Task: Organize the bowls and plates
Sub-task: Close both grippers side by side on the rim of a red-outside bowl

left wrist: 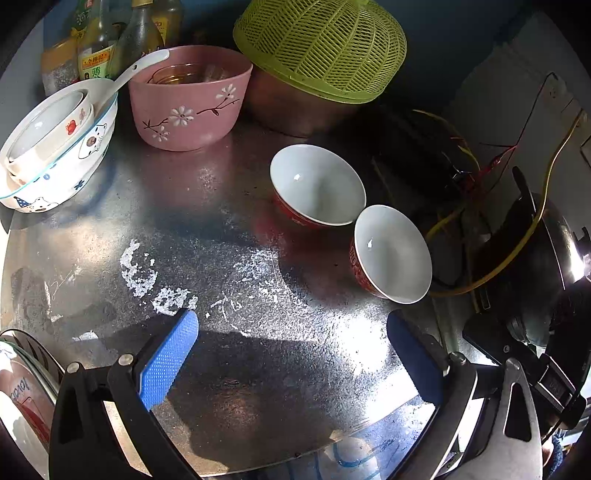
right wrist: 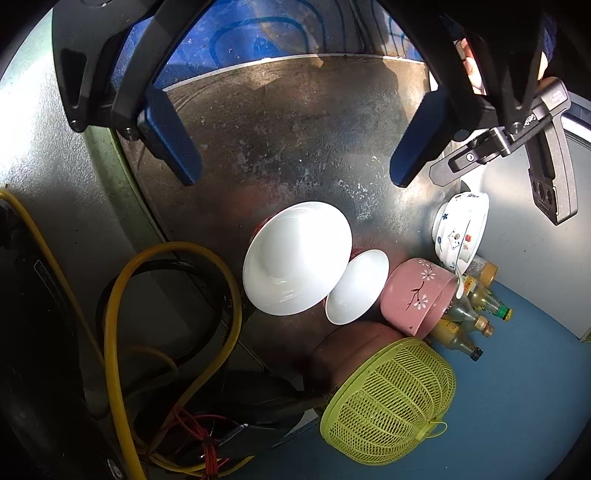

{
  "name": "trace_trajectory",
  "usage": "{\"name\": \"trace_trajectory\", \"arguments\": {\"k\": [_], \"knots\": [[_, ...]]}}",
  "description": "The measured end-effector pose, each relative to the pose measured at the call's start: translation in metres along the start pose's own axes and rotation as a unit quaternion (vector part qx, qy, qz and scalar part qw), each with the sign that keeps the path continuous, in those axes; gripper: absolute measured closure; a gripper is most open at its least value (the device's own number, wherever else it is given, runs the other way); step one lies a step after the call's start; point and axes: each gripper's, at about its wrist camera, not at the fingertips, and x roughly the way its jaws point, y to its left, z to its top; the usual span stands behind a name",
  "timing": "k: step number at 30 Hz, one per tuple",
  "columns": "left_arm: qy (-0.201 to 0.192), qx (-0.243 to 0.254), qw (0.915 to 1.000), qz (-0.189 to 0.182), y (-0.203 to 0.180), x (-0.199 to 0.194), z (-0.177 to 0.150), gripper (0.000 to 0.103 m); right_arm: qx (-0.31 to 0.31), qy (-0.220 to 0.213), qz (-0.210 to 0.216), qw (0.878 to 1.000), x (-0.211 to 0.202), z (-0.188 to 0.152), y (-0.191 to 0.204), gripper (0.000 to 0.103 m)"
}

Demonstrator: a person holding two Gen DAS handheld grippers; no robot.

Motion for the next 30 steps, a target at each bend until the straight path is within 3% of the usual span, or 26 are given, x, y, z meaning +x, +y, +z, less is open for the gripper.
{"name": "trace_trajectory", "arguments": {"k": [8, 13, 17, 19, 30], "knots": [[0.014, 0.014, 0.9993, -0.033, -0.019, 0.031, 0.017, 0.003, 0.024, -0.008, -0.012, 1.000, 0.011, 0.012, -0.015, 0.017], [0.037, 0.015, 0.9982, -0.044, -0.025, 0.059, 0.029, 0.017, 0.047, -0.017, -0.017, 0.999, 0.024, 0.022, -0.025, 0.028], [0.049, 0.007, 0.9971, -0.057, -0.026, 0.076, 0.035, 0.027, 0.061, -0.021, -0.019, 0.998, 0.036, 0.030, -0.029, 0.045], [0.061, 0.009, 0.9962, -0.061, -0.027, 0.084, 0.038, 0.050, 0.066, -0.022, -0.019, 0.997, 0.041, 0.034, -0.031, 0.052], [0.088, 0.003, 0.9922, -0.088, -0.038, 0.115, 0.047, 0.065, 0.077, -0.008, -0.024, 0.997, 0.066, 0.047, -0.039, 0.072]]}}
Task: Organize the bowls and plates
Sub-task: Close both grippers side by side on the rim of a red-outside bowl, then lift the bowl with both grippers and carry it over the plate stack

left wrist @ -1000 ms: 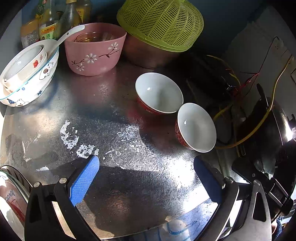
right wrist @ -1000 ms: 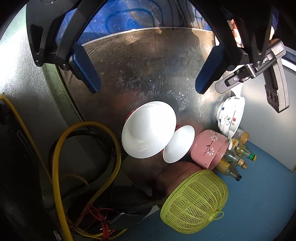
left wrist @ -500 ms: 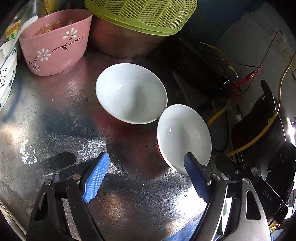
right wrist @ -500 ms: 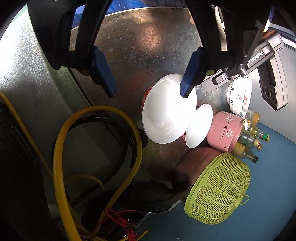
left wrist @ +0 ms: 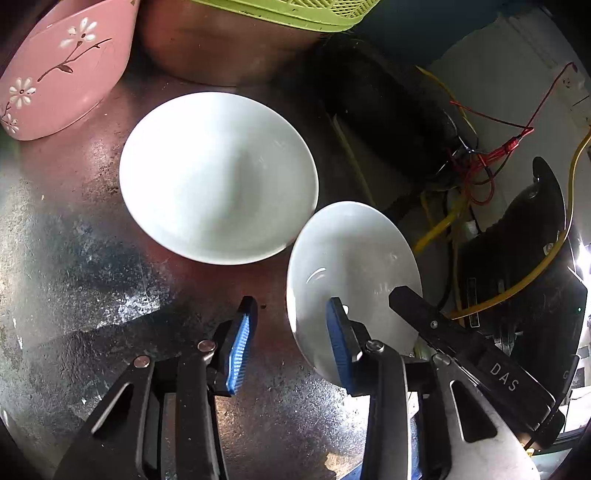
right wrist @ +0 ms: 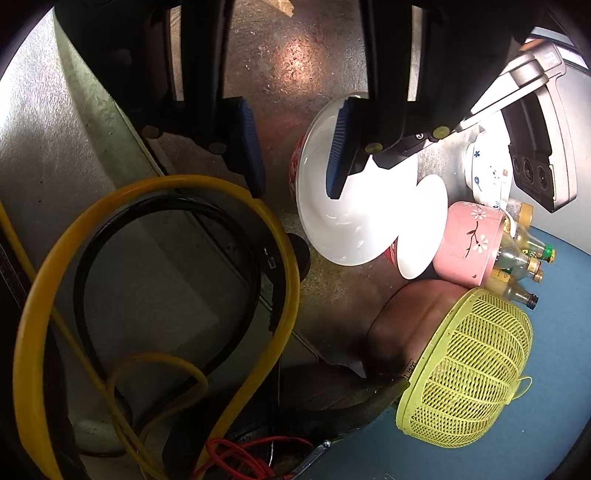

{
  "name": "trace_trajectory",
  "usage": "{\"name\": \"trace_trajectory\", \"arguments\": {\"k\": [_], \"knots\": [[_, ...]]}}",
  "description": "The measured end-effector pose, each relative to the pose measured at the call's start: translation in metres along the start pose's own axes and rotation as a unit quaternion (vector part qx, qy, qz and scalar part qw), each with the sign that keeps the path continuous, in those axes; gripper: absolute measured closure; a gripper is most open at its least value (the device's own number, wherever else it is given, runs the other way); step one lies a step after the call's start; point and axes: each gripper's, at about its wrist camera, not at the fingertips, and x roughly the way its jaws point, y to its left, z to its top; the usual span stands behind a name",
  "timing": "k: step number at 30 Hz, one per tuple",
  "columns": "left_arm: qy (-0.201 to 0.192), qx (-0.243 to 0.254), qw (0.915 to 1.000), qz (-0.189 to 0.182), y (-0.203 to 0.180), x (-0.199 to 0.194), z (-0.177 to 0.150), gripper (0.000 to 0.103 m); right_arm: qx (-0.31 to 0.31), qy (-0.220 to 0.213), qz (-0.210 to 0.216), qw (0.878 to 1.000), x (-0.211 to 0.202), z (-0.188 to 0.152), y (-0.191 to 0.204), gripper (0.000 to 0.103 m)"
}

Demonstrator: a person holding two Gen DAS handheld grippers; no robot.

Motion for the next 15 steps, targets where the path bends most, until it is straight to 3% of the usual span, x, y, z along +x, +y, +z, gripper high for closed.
{"name": "trace_trajectory", "arguments": {"k": [6, 10, 12, 15], "knots": [[0.001, -0.014, 0.9999, -0.009, -0.002, 0.014, 0.018, 0.087, 0.003, 0.011, -0.002, 1.000, 0.012, 0.001, 0.000, 0.077], [0.000, -0.012, 0.9999, -0.009, -0.007, 0.020, 0.026, 0.090, 0.003, 0.015, -0.003, 1.000, 0.016, 0.002, -0.001, 0.082], [0.000, -0.011, 0.9999, -0.009, -0.007, 0.023, 0.029, 0.096, 0.002, 0.019, -0.002, 1.000, 0.019, 0.001, -0.001, 0.090], [-0.002, -0.003, 1.0000, -0.003, -0.007, 0.023, 0.028, 0.096, -0.008, 0.017, -0.006, 1.000, 0.019, 0.000, 0.002, 0.090]]}}
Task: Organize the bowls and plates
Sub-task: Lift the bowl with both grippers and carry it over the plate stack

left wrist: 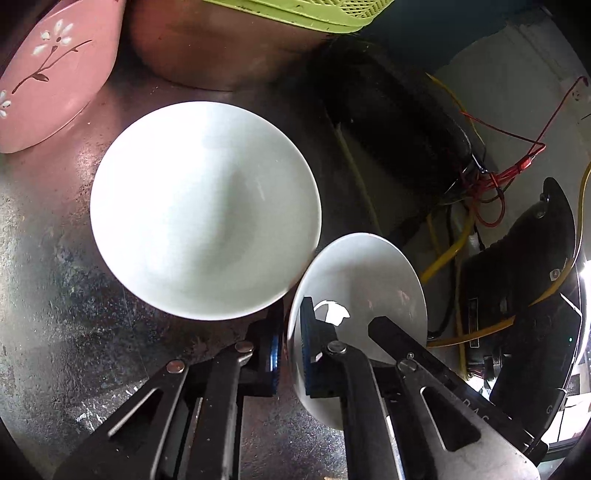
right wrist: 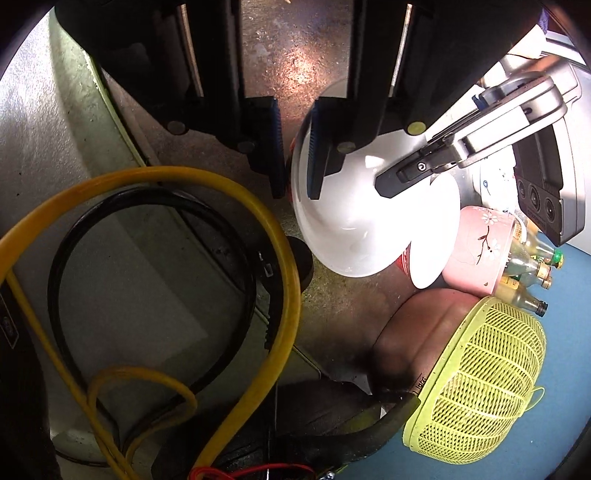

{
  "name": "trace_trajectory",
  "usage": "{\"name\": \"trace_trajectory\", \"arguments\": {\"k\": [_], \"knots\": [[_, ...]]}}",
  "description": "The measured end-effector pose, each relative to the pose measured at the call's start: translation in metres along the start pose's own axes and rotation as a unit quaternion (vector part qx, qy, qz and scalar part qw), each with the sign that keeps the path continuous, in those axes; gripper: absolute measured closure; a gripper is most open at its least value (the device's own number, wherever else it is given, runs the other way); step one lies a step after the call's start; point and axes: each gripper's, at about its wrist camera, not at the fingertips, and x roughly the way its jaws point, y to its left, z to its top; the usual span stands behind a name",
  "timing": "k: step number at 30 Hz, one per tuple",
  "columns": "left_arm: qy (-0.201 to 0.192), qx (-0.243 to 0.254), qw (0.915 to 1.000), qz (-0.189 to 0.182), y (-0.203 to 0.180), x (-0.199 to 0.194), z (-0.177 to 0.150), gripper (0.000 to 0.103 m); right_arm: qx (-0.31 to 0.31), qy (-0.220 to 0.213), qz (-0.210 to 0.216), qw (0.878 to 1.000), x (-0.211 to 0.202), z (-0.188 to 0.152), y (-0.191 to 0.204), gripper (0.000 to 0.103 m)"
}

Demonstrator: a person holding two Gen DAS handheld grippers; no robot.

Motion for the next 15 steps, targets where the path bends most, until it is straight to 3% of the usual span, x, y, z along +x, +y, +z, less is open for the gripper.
{"name": "trace_trajectory", "arguments": {"k": [15], "knots": [[-0.011, 0.028, 0.9995, 0.012, -0.009, -0.039, -0.033, 0.097, -0.024, -0.002, 0.005, 1.000, -0.028, -0.023, 0.012, 0.090]]}}
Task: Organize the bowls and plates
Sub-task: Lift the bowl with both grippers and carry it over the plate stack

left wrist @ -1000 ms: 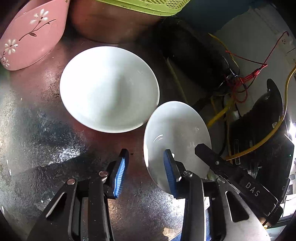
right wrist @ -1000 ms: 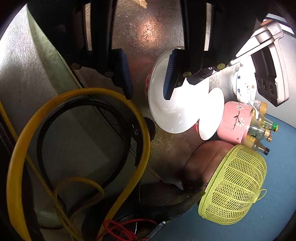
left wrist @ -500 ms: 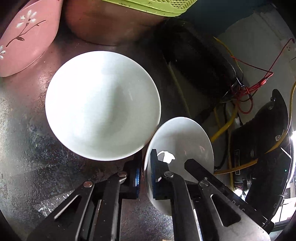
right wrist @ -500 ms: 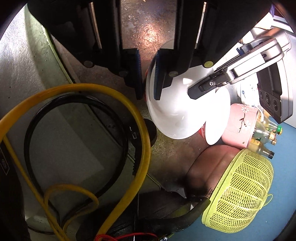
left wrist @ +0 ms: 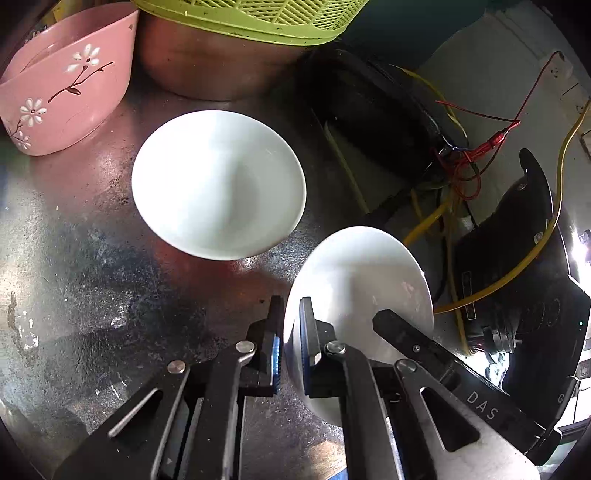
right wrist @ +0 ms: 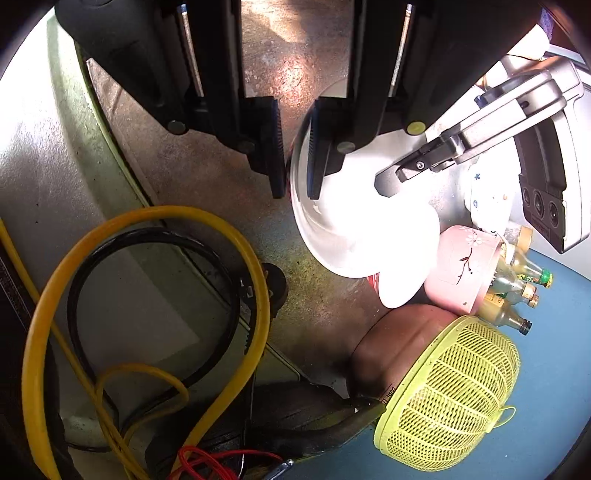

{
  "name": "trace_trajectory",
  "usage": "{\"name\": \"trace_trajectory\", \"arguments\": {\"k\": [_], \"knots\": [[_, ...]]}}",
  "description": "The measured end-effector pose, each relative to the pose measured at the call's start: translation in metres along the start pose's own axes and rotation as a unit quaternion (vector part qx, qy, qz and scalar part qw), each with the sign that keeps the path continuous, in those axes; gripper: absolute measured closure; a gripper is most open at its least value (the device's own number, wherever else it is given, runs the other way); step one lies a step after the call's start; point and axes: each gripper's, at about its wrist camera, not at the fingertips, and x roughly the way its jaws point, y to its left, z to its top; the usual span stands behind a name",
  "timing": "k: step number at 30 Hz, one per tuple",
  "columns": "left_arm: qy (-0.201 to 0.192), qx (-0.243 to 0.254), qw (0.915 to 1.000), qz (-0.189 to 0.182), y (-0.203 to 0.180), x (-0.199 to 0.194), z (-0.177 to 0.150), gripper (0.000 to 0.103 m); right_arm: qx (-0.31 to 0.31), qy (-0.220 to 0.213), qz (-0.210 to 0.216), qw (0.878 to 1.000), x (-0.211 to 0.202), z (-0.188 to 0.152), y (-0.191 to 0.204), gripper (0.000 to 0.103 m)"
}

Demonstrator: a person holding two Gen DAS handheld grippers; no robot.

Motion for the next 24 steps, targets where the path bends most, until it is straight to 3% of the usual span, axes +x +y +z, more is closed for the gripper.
{"name": "trace_trajectory", "arguments": {"k": [9, 24], "knots": [[-0.018, 0.006, 0.9997, 0.012, 0.001, -0.042, -0.028, 0.097, -0.030, 0.004, 0.014, 0.999, -0.024, -0.012, 0.023, 0.090], [-0.061, -0.033, 0.9968, 0.040, 0.025, -0.105, -0.067, 0.097, -0.086, 0.022, 0.044, 0.995, -0.043, -0.042, 0.066, 0.090]]}}
